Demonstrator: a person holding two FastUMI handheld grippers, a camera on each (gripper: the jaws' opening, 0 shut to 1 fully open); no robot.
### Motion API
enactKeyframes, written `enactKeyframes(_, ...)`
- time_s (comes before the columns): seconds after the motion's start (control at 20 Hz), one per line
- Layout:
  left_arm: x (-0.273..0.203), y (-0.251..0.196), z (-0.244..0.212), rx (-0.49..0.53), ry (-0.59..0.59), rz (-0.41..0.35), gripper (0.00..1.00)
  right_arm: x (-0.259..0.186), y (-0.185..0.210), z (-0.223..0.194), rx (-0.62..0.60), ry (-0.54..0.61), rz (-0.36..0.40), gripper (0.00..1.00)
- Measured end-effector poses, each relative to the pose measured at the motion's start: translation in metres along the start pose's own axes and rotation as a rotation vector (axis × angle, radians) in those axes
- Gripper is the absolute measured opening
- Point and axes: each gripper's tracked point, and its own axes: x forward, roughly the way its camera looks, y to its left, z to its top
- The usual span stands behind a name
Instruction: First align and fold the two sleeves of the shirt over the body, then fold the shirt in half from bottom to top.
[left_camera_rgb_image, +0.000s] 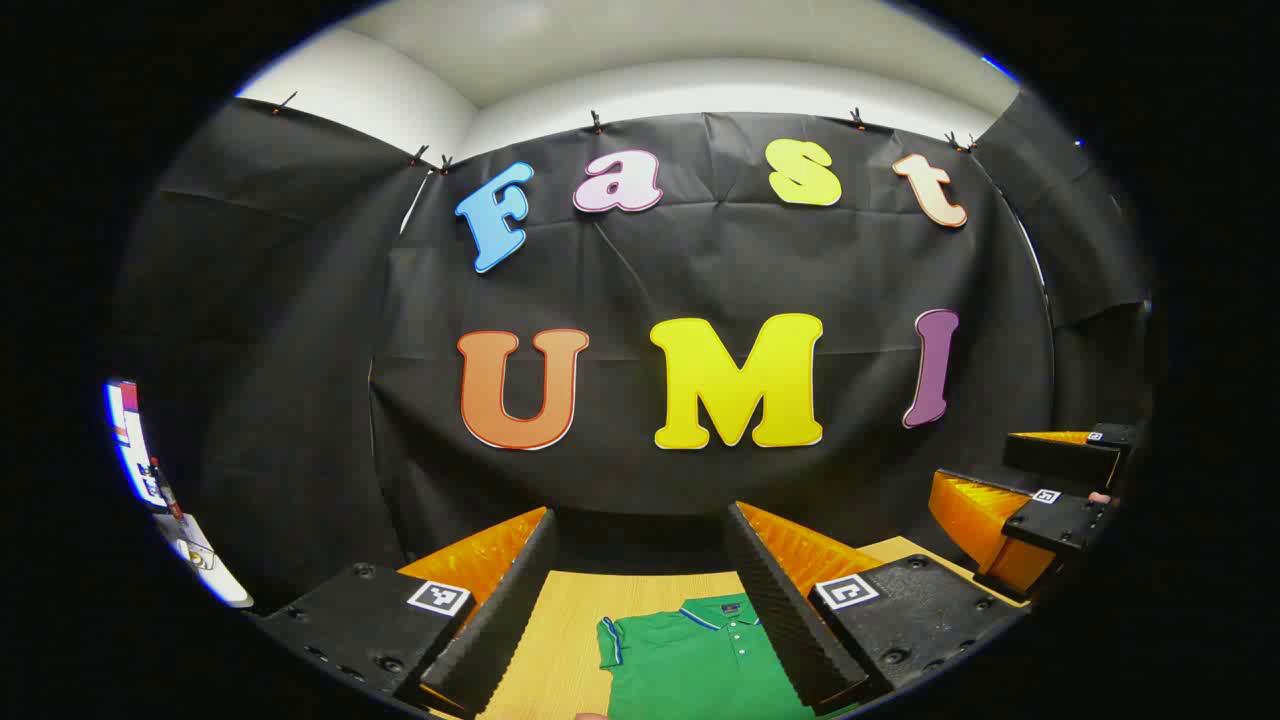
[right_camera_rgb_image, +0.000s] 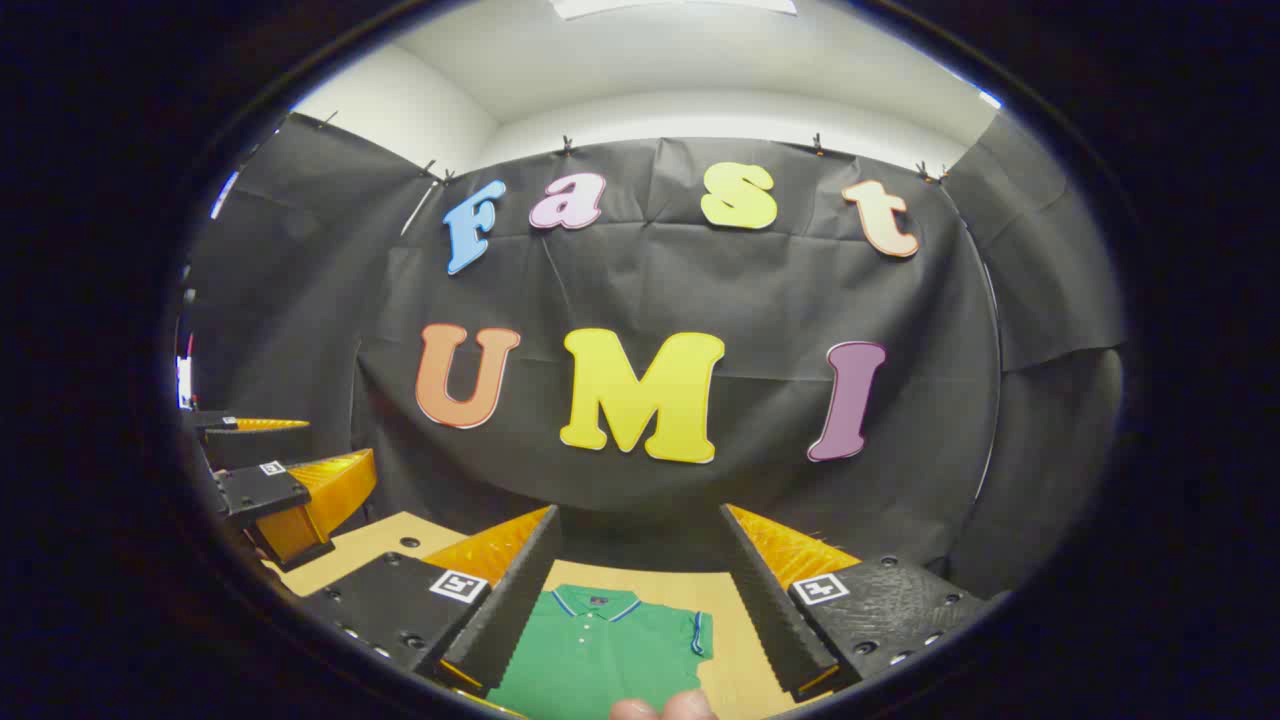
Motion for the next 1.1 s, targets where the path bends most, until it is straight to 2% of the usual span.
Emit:
enactKeyframes(0.85,0.009,-0.021,-0.006,-0.006,0.043,-0.003,1.00,0.011,-0.040,-0.010,0.040,0.049,-0.044,0.95)
enactKeyframes(1.1,0.018,-0.021,-0.008,-0.013,0.041,0.001,1.00,0.024,-0.044,-0.028,0.038,0.100,-0.041,0.94)
